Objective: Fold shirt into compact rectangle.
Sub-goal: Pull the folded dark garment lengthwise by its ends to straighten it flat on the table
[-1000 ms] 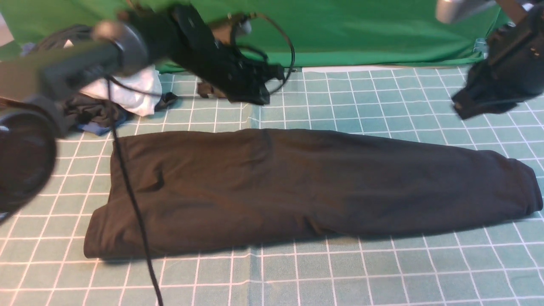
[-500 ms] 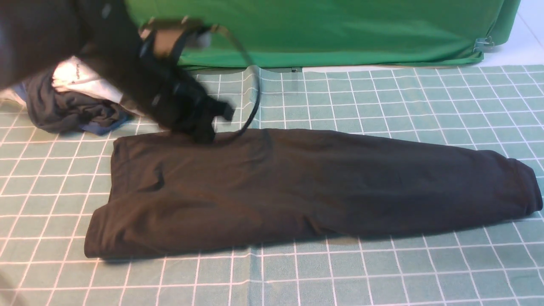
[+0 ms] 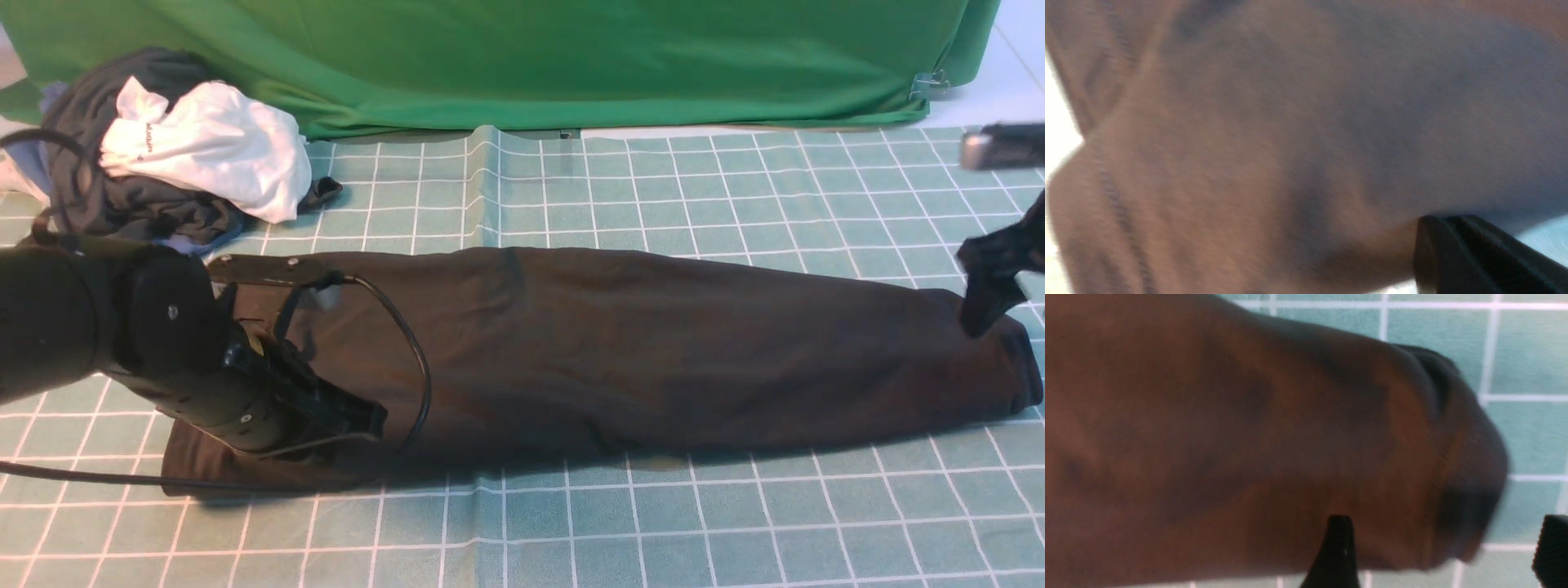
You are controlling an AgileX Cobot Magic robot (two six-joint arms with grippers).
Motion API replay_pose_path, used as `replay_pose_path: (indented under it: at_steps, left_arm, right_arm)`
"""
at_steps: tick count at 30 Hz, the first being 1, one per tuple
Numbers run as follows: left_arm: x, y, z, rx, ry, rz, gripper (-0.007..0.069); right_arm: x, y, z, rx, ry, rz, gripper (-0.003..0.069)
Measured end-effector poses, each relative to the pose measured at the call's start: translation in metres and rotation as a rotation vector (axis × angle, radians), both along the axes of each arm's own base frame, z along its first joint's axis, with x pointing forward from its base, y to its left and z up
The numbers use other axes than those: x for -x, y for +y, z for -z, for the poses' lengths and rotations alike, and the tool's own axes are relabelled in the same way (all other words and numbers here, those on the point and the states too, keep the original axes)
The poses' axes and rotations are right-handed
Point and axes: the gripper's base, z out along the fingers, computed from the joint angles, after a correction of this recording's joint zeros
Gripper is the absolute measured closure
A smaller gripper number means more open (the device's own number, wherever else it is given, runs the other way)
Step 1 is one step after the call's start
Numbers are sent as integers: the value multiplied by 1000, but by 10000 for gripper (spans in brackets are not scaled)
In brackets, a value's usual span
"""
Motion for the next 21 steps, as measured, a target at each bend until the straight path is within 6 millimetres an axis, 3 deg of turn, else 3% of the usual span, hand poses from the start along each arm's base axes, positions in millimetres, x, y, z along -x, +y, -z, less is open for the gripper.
replay_pose_path:
  at_steps: [5, 12, 15, 17, 19, 21]
  left_arm:
    - [-4, 4, 23, -71, 74, -40, 613]
    - [-8, 4, 33, -85, 113, -54, 613]
    - [-9, 4, 34, -86, 120, -61, 613]
    - [-9, 4, 35, -85, 121, -63, 613]
    - [-9, 4, 35, -86, 122, -63, 613]
    - [-9, 4, 35, -86, 122, -63, 613]
  right_arm:
    - [-6, 0, 30, -9, 70, 5, 74]
    - [-11, 0, 38, -8, 53, 3, 74]
    - [-11, 0, 44, -10, 70, -13, 107]
    - [-11, 0, 53, -15, 101, -28, 174]
    - [-11, -1, 53, -11, 102, -47, 289]
    - [-11, -1, 53, -9, 99, -51, 463]
